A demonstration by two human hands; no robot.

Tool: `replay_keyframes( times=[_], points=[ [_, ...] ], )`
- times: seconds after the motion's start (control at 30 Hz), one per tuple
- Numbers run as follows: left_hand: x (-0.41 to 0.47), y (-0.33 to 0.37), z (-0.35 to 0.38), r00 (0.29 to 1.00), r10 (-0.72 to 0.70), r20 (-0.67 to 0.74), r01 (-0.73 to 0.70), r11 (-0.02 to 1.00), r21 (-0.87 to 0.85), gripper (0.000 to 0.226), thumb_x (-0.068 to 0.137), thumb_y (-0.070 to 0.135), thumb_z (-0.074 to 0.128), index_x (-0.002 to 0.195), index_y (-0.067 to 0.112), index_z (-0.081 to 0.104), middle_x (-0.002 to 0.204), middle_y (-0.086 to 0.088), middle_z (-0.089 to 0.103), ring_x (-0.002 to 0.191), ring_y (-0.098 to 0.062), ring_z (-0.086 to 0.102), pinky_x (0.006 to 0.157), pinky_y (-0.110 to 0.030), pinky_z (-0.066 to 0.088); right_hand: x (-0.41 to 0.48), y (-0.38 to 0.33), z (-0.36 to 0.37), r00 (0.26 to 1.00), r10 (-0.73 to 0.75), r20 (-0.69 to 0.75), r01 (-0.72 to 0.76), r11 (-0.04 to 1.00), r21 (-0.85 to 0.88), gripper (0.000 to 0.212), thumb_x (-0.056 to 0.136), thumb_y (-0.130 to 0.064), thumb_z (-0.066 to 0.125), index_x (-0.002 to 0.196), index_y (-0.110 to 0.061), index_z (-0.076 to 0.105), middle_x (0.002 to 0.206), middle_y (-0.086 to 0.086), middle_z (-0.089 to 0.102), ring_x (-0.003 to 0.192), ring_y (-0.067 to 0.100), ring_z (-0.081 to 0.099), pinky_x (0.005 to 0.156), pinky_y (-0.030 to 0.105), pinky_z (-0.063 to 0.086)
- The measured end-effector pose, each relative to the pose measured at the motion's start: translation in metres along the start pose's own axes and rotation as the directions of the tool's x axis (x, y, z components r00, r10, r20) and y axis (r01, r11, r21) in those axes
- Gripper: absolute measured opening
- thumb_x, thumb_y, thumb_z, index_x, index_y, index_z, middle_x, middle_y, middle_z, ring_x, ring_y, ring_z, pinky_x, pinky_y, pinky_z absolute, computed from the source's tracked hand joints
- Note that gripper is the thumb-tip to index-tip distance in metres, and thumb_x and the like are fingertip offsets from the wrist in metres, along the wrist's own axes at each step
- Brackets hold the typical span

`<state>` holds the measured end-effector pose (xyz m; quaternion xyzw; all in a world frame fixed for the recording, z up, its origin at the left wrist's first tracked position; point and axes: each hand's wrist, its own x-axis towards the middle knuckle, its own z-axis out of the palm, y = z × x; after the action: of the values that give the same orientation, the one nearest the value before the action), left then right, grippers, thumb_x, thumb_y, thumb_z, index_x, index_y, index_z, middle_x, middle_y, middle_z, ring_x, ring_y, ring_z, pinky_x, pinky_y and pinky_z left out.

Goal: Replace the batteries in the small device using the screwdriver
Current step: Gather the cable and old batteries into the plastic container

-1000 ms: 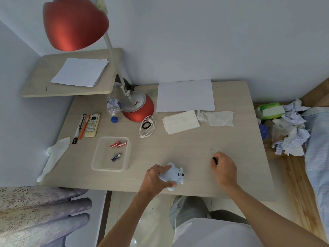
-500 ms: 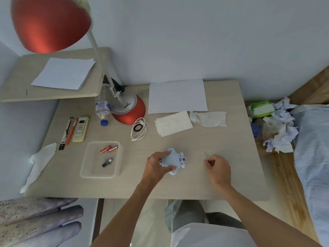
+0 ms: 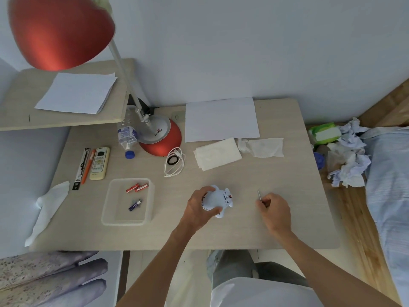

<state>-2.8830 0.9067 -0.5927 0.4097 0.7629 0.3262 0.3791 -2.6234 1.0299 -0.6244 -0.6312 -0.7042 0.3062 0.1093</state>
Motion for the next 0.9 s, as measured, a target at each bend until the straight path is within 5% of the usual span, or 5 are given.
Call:
replay_keyframes(
  times=[0.37, 0.6, 0.9],
  points=[
    [-0.019, 0.016, -0.046, 0.999, -0.027, -0.041, 0.028, 0.999, 0.021, 0.075, 0.078, 0.041, 0.093, 0.145, 0.036, 0.061, 0.139, 0.013, 0.06, 0.122, -0.009, 0.061, 0.104, -0.025, 0.052, -0.001, -0.008, -0.017, 1.0, 0.023, 0.015, -0.022, 1.0, -0.02, 0.024, 0.089, -0.039, 0.081, 0.088, -0.022, 0.064, 0.087, -0.003, 0.063, 0.08, 0.021, 0.062, 0.073, 0.042, 0.056],
    [0.001, 0.025, -0.138, 0.984, 0.098, -0.146, -0.045, 0.944, 0.328, 0.066, 0.086, 0.031, 0.089, 0.145, 0.022, 0.061, 0.142, 0.0, 0.058, 0.133, -0.022, 0.057, 0.115, -0.043, 0.049, -0.006, -0.078, -0.032, 0.993, 0.031, -0.113, -0.027, 0.999, 0.032, 0.028, 0.095, -0.032, 0.077, 0.115, -0.013, 0.07, 0.106, 0.003, 0.063, 0.086, 0.021, 0.064, 0.081, 0.043, 0.057],
    [0.102, 0.027, -0.188, 0.983, 0.03, 0.183, -0.12, 0.857, 0.502, 0.108, 0.067, 0.04, 0.099, 0.153, 0.043, 0.033, 0.15, 0.002, 0.038, 0.139, -0.028, 0.045, 0.111, -0.047, 0.051, -0.047, -0.19, -0.001, 0.964, 0.221, -0.148, -0.165, 0.933, 0.32, 0.016, 0.097, -0.028, 0.072, 0.112, -0.022, 0.07, 0.109, -0.007, 0.065, 0.09, 0.012, 0.065, 0.08, 0.029, 0.046]
  ],
)
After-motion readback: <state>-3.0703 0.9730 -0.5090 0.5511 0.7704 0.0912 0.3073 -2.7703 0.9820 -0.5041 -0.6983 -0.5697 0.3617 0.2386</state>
